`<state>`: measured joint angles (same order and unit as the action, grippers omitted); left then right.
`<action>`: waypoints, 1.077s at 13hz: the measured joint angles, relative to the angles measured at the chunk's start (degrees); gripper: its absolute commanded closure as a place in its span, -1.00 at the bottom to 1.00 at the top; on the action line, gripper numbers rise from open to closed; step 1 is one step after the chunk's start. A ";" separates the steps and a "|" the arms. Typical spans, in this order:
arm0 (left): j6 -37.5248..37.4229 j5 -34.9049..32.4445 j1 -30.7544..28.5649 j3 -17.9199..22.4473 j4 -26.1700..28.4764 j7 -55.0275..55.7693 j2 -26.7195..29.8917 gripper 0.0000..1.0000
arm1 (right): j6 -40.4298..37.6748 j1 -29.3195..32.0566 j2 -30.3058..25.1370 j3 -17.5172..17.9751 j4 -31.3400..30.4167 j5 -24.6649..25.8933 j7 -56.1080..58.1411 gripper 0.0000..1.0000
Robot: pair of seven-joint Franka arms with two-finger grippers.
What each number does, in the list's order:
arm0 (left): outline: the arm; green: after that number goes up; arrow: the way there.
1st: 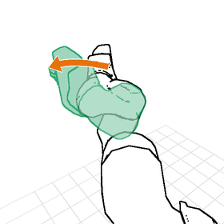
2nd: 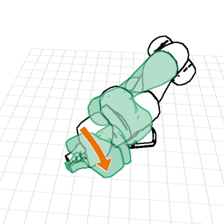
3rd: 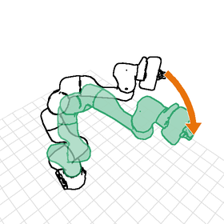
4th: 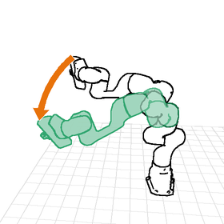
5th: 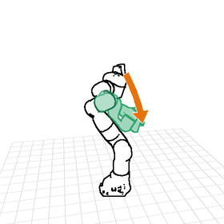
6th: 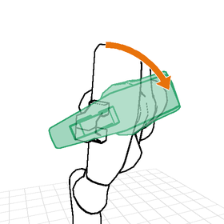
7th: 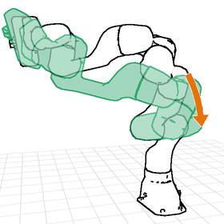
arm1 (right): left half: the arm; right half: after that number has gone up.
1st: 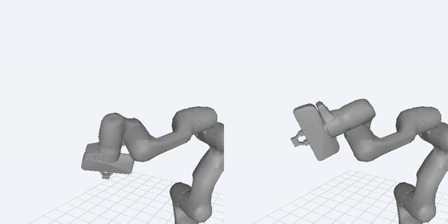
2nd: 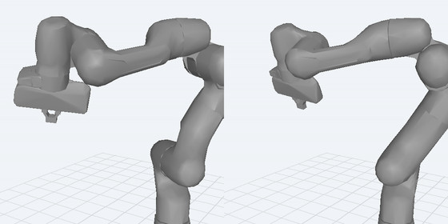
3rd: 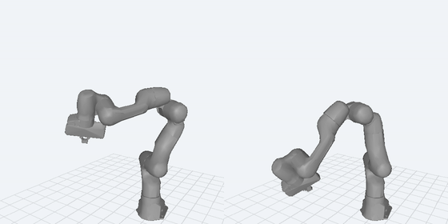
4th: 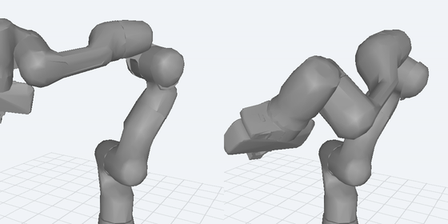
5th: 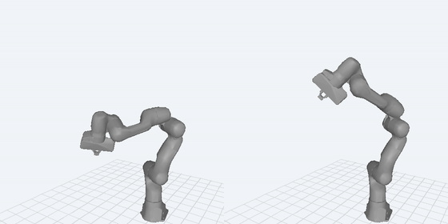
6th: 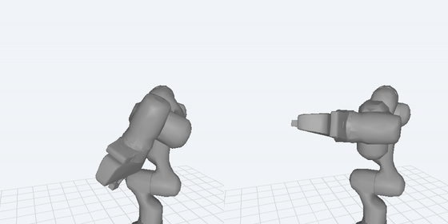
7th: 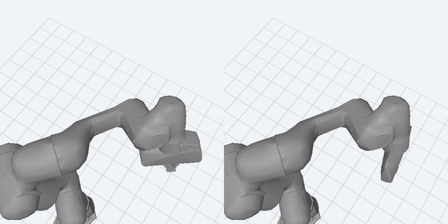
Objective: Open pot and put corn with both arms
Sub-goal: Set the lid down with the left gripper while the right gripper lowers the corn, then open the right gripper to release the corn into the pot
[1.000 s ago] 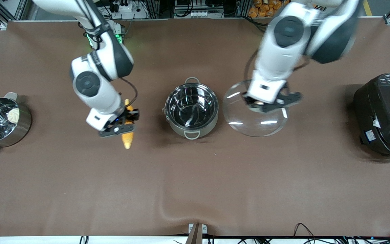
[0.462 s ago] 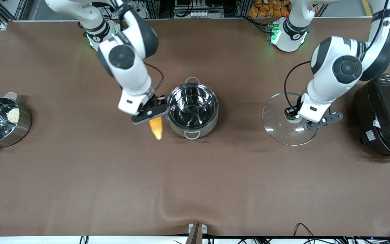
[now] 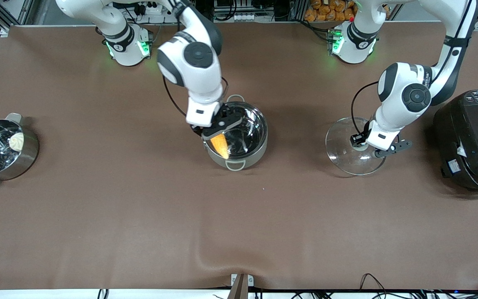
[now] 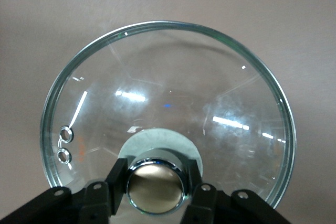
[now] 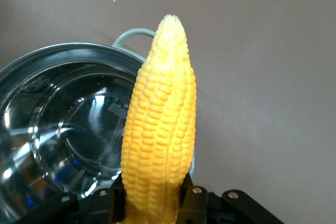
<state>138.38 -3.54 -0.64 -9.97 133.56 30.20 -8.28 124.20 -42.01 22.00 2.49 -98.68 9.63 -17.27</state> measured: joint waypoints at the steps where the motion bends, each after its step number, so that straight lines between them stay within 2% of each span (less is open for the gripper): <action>1: 1.08 0.00 -0.60 0.00 0.96 -0.43 -0.42 1.00 | 0.01 -1.32 1.21 -0.01 0.69 0.93 -1.13 1.00; 5: 3.74 0.00 -2.06 0.01 2.41 -0.93 -2.76 1.00 | 0.02 -5.87 5.17 -0.06 2.34 7.04 -7.44 1.00; 9: 4.32 0.00 -2.68 -0.01 2.43 -0.93 -4.07 1.00 | 0.02 -6.81 7.78 -0.08 3.01 10.81 -9.25 1.00; 10: 4.32 0.00 -2.68 -0.03 2.43 -0.93 -4.19 1.00 | 0.02 -6.81 8.20 -0.10 3.28 11.15 -9.25 0.83; 11: 4.32 0.00 -2.68 -0.05 2.44 -0.93 -4.32 1.00 | 0.02 -6.82 8.54 -0.12 3.64 11.53 -9.25 -0.44; 12: 4.33 0.00 -2.68 -0.05 2.44 -0.93 -4.41 1.00 | 0.03 -6.89 8.76 -0.12 3.93 11.76 -9.25 -0.99; 14: 4.35 0.00 -2.68 -0.05 2.44 -0.93 -4.50 1.00 | 0.02 -7.36 9.03 -0.12 4.38 11.78 -9.41 -1.00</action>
<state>142.72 -3.54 -3.32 -10.02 136.00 29.27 -12.79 124.22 -49.37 31.02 2.38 -94.30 21.41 -26.69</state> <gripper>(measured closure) 0.498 0.537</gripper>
